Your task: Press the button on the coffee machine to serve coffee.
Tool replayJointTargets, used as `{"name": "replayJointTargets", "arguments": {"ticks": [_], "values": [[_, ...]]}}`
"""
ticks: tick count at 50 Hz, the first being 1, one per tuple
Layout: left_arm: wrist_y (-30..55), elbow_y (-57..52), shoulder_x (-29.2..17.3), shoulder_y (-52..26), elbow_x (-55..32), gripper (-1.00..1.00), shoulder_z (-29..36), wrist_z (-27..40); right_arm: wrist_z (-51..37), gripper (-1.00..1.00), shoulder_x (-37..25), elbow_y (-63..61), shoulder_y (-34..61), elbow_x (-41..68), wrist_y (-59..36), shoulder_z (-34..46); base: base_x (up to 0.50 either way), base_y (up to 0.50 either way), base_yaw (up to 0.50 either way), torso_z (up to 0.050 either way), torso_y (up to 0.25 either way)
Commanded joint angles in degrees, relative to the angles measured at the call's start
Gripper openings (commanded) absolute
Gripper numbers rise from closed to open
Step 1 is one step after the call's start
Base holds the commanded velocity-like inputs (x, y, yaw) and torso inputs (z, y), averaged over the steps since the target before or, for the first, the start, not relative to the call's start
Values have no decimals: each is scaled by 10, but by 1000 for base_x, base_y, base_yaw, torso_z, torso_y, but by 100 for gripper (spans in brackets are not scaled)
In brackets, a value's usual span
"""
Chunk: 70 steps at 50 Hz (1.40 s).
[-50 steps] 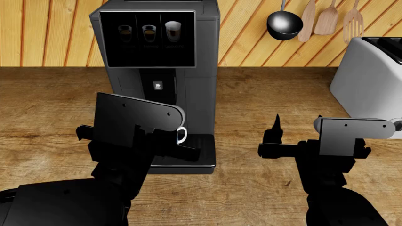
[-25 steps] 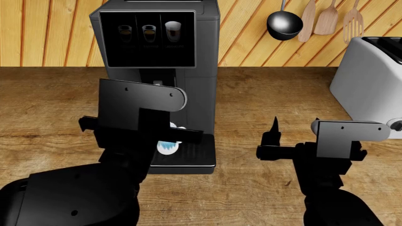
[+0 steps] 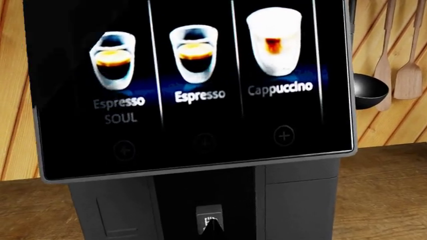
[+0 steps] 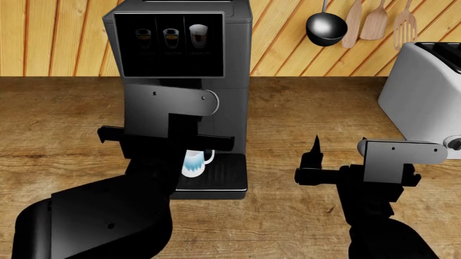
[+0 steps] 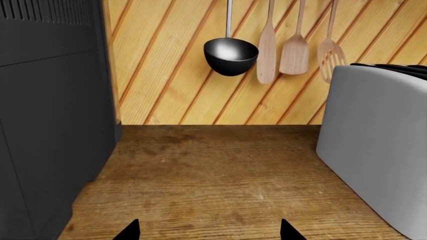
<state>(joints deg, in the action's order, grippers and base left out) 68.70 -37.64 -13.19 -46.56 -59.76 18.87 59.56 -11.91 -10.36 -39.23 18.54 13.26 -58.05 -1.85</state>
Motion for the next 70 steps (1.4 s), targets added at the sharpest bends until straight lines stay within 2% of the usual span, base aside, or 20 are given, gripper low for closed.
{"name": "replayJointTargets", "arguments": {"ticks": [1,47,61,70], "values": [[-24,24,-1,-3,34,-100,15,-25,2,100,2,5,-1,0,4,-2,0,0,0,0,0],[-37,37,-12,-5,33,-100,25,-12,-12,100,-4,10,-7,15,16,-1,0,0,0,0,0],[14,-30,-9,-5,-42,-100,-1,53,-17,100,-7,10,-14,19,20,-3,0,0,0,0,0],[28,-48,-23,0,-79,-100,-22,76,-20,100,-8,10,-13,22,19,0,0,0,0,0,0]]}}
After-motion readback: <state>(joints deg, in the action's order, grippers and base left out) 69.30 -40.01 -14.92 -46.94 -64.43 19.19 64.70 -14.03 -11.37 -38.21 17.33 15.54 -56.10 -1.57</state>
